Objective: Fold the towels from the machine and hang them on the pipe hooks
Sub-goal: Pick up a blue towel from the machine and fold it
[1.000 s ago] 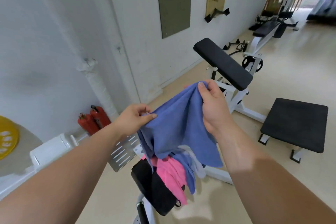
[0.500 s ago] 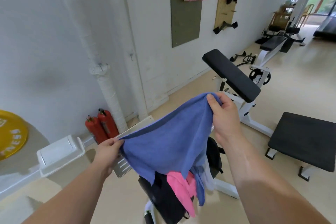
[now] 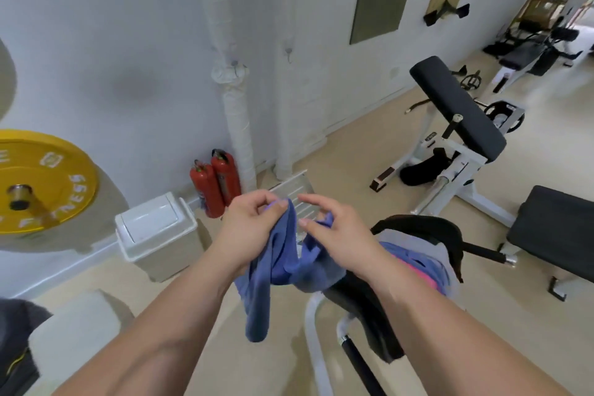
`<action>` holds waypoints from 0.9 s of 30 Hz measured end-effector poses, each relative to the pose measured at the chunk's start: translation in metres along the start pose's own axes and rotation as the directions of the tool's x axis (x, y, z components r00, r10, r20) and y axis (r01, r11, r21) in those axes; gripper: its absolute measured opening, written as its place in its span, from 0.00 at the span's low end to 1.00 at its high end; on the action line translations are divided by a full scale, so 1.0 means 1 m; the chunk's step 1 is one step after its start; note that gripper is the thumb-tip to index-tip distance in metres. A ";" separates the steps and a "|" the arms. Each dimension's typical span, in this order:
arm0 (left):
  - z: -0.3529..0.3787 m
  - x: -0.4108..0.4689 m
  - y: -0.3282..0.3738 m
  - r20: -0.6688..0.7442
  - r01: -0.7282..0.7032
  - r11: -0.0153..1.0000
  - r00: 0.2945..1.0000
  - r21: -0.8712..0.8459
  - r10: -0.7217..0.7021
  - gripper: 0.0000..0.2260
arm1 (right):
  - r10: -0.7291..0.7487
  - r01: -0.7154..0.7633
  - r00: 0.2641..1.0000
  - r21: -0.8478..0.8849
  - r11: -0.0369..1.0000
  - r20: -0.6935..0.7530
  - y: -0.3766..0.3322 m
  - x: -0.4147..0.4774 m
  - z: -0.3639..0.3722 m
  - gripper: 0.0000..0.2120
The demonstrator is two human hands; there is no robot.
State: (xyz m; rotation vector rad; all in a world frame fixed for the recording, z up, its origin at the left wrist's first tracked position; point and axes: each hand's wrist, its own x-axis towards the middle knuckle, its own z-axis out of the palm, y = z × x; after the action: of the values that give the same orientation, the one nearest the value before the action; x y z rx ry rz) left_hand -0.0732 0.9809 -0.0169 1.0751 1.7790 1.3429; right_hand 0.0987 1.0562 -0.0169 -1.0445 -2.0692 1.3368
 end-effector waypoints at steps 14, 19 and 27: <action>-0.194 -0.001 -0.079 -0.162 0.244 0.931 0.965 0.272 -0.206 0.06 | 0.001 0.005 0.995 0.063 0.998 -0.099 -0.079 0.081 0.148 0.06; -0.225 0.014 -0.097 -0.249 0.339 0.926 0.923 0.166 -0.294 0.09 | 0.112 -0.064 0.966 0.203 0.977 -0.234 -0.082 0.120 0.152 0.06; -0.219 0.102 -0.070 -0.198 0.233 0.954 0.943 -0.187 -0.268 0.08 | 0.189 -0.117 0.931 0.236 0.965 -0.313 -0.067 0.207 0.168 0.07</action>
State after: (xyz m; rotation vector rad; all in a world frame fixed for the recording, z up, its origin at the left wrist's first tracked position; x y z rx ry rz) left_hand -0.3244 0.9688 -0.0303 0.6055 1.8564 1.4609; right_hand -0.1705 1.1110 -0.0313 -1.2588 -1.5862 1.3167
